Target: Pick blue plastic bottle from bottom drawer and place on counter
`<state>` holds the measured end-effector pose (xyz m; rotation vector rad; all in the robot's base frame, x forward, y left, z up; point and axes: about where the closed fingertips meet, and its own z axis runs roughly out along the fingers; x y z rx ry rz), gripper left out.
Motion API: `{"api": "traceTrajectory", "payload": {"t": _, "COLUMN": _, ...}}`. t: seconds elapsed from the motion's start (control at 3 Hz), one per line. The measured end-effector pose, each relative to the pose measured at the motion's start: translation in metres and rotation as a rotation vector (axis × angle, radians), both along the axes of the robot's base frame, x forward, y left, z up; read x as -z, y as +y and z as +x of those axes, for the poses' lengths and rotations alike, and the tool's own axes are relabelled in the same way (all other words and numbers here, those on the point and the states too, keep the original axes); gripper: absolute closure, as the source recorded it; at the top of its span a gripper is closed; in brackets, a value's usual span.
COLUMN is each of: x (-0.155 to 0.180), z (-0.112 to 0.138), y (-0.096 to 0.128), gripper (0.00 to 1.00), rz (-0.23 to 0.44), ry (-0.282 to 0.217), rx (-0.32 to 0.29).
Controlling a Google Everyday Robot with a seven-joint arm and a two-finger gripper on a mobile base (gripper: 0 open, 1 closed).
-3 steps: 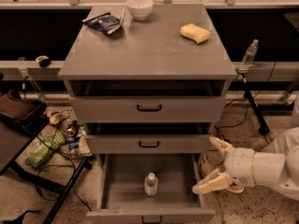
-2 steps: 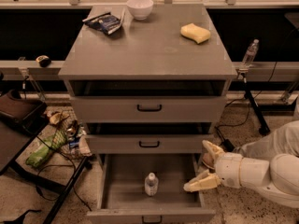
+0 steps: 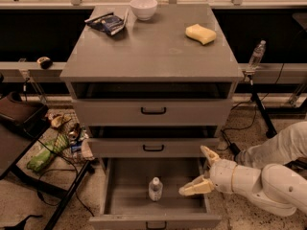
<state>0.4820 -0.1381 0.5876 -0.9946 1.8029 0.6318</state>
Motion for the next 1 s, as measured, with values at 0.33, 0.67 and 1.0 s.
{"api": "traceTrajectory", "payload": {"t": 0.33, "x": 0.055, "z": 0.032, "y": 0.01, "gripper": 0.0, "rz": -0.014, "ry": -0.091, "rx": 0.033}}
{"api": "traceTrajectory", "payload": {"t": 0.67, "x": 0.12, "z": 0.055, "y": 0.022, "gripper": 0.0, "rz": 0.003, "ry": -0.127, "rx": 0.022}}
{"api": "traceTrajectory", "payload": {"t": 1.0, "x": 0.181, "z": 0.06, "y": 0.043, "gripper": 0.0, "rz": 0.059, "ry": -0.104, "rx": -0.01}}
